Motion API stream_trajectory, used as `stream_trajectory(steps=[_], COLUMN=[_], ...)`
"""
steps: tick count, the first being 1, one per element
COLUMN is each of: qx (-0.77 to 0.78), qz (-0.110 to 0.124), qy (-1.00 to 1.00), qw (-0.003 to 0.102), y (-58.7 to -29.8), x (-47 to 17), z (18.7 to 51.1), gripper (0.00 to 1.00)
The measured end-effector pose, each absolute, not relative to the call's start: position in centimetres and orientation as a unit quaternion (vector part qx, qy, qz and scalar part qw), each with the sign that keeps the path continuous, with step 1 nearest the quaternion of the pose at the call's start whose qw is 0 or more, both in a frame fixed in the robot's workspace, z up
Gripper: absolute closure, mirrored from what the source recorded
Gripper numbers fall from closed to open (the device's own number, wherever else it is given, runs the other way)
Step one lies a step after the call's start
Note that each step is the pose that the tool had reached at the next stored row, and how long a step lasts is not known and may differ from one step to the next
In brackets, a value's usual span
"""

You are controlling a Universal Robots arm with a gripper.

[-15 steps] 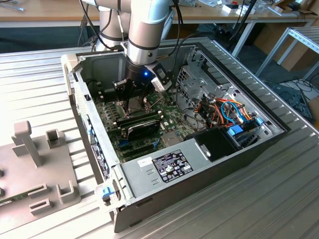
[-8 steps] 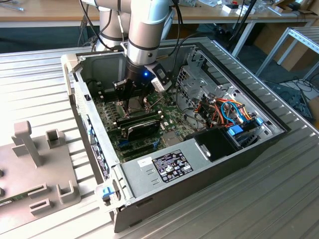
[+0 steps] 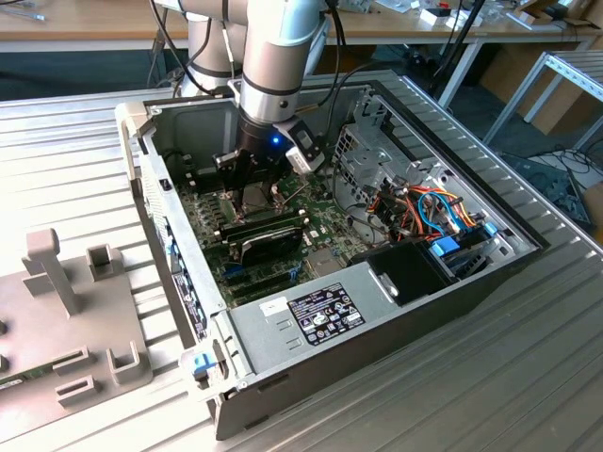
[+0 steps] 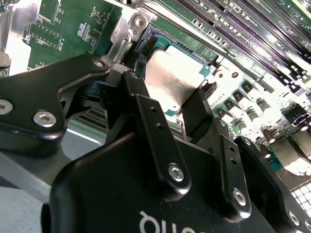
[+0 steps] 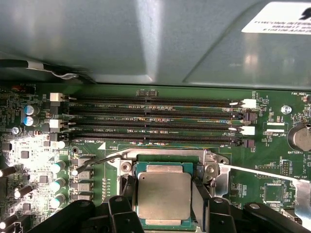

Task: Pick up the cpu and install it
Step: 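Pick up the cpu and move it towards the insertion slot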

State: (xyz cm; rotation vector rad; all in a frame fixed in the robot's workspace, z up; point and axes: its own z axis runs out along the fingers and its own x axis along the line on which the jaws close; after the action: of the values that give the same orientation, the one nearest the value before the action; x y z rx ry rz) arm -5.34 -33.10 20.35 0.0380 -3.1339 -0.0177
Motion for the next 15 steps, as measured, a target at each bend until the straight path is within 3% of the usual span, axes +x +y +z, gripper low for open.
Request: stream_trajectory(steps=[15], qx=[0.012], qz=[-0.006], qy=[-1.0], qw=[0.004], y=[-33.1], x=[-5.3], z=[25.0], gripper=[0.45])
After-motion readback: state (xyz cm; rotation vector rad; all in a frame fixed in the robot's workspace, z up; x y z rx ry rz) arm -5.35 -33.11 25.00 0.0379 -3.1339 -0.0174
